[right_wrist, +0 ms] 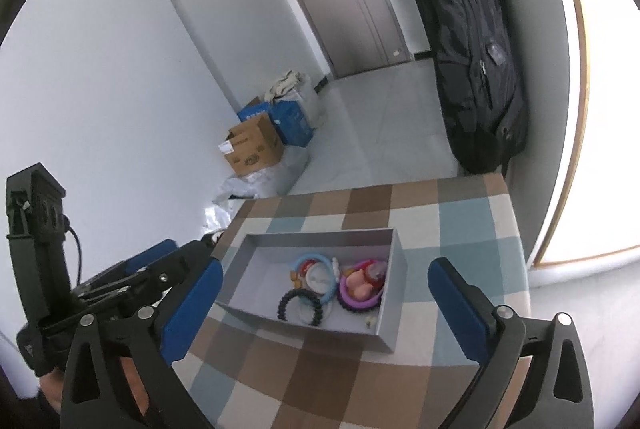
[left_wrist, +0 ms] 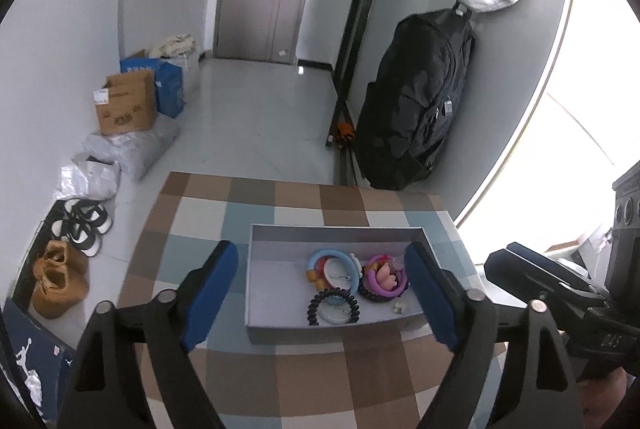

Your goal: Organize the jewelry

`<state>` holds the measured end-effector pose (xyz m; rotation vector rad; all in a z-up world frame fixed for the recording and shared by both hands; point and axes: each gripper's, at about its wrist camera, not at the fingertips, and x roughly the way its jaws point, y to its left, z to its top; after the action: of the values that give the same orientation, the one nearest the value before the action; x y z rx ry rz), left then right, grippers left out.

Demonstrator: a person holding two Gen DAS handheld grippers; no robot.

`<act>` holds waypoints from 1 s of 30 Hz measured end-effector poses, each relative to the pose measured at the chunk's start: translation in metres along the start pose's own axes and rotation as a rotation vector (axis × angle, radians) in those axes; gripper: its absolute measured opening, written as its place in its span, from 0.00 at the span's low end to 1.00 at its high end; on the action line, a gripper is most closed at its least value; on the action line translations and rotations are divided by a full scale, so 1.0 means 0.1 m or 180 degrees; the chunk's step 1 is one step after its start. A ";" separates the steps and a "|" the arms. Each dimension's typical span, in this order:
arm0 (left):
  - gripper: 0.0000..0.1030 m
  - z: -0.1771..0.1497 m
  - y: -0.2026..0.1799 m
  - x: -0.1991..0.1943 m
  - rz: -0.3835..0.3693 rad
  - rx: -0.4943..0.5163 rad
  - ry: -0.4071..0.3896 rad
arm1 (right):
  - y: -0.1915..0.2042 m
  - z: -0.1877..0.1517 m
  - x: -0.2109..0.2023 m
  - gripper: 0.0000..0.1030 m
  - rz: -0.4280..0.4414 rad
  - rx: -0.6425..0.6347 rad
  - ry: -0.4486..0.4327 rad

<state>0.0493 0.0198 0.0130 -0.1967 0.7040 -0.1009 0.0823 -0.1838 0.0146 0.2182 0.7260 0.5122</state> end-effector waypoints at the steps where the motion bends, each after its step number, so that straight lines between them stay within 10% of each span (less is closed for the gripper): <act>1: 0.81 -0.01 0.00 -0.03 0.0024 0.0004 -0.0022 | 0.02 -0.01 -0.02 1.00 -0.0007 -0.0027 -0.0020; 30: 0.82 -0.18 -0.08 -0.23 0.0177 0.0015 -0.0091 | 0.20 -0.25 -0.25 1.00 -0.0195 -0.0495 -0.0173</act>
<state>0.0196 0.0130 0.0159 -0.1735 0.6802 -0.0467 0.0422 -0.1794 0.0177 0.0641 0.6349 0.5000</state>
